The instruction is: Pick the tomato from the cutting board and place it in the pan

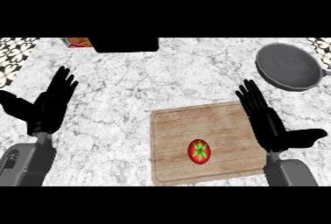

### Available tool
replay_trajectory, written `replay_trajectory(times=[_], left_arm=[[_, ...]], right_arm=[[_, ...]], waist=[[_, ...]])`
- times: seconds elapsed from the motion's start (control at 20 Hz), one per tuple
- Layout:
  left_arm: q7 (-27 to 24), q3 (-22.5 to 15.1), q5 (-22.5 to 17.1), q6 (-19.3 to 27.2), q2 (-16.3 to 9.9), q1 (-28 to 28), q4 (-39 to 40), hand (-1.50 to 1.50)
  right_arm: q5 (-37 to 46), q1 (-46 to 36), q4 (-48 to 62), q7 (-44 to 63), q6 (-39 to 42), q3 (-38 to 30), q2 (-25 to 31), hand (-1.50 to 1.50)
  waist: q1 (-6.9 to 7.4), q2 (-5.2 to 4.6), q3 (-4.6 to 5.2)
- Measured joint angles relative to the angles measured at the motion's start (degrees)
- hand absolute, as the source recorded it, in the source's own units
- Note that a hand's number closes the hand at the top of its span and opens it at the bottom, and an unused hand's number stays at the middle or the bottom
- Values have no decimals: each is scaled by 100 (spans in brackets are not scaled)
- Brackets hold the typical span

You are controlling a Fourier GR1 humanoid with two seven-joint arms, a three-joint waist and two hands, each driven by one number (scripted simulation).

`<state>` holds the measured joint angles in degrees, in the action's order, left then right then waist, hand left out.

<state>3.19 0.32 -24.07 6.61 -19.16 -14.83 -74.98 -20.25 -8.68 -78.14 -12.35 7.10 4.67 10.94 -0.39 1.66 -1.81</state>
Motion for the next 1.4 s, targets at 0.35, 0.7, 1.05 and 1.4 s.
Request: replay_trajectory(times=[0.35, 0.7, 1.05, 1.4], left_arm=[[289, -620, 142, -308, 178, -34, -145, 0], [442, -1231, 248, -402, 592, 355, -474, 0], [540, -1373, 355, -321, 632, 628, -731, 0], [586, -1343, 356, -288, 581, 801, -871, 0]], right_arm=[[1656, -1371, -655, -14, 535, 1314, 615, 150], [3717, -2182, -914, -786, -185, 2256, 641, -150], [5275, -2625, -1257, -86, 466, 3381, 1223, -150], [6863, -3248, -1751, 1636, 1916, 4625, 1515, -150]], waist=[[267, 16, 221], [218, -106, 194], [89, -83, 202], [0, -15, 214]])
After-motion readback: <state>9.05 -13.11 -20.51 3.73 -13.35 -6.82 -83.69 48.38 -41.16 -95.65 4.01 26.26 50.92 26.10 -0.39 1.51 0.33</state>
